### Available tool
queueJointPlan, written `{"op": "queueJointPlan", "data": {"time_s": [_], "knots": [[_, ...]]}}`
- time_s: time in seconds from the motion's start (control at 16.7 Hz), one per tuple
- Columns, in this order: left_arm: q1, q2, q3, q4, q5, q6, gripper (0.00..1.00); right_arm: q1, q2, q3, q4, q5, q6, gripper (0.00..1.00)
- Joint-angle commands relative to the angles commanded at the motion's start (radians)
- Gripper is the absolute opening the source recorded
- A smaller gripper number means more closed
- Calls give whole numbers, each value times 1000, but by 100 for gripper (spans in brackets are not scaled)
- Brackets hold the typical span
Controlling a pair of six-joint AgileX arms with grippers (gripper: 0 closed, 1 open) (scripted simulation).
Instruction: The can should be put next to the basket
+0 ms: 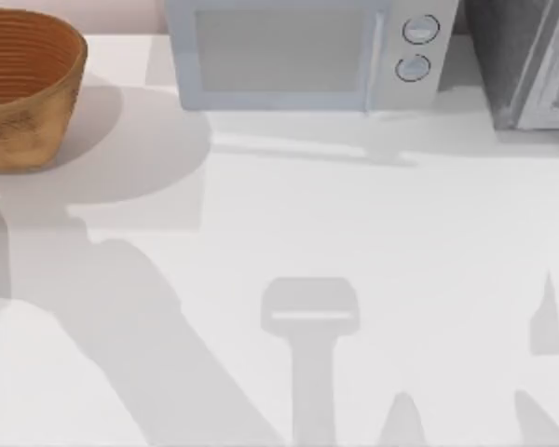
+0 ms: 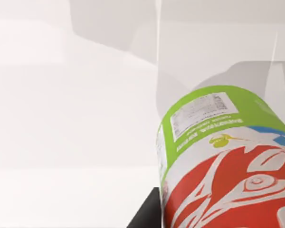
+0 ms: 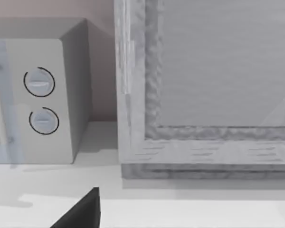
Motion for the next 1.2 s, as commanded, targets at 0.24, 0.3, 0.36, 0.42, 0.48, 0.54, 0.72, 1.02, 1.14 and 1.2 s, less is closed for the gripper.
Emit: {"op": "queueJointPlan", "data": {"time_s": [0.24, 0.3, 0.36, 0.42, 0.48, 0.54, 0.72, 1.02, 1.14, 1.2], "knots": [[0, 0, 0, 0, 0, 0, 45, 0, 0, 0, 0, 0, 0, 100], [0, 0, 0, 0, 0, 0, 53, 0, 0, 0, 0, 0, 0, 100], [0, 0, 0, 0, 0, 0, 60, 0, 0, 0, 0, 0, 0, 100], [0, 0, 0, 0, 0, 0, 68, 0, 0, 0, 0, 0, 0, 100], [0, 0, 0, 0, 0, 0, 75, 0, 0, 0, 0, 0, 0, 100], [0, 0, 0, 0, 0, 0, 83, 0, 0, 0, 0, 0, 0, 100], [0, 0, 0, 0, 0, 0, 100, 0, 0, 0, 0, 0, 0, 100], [0, 0, 0, 0, 0, 0, 100, 0, 0, 0, 0, 0, 0, 100], [0, 0, 0, 0, 0, 0, 100, 0, 0, 0, 0, 0, 0, 100], [25, -21, -21, -8, -7, 14, 100, 0, 0, 0, 0, 0, 0, 100]]}}
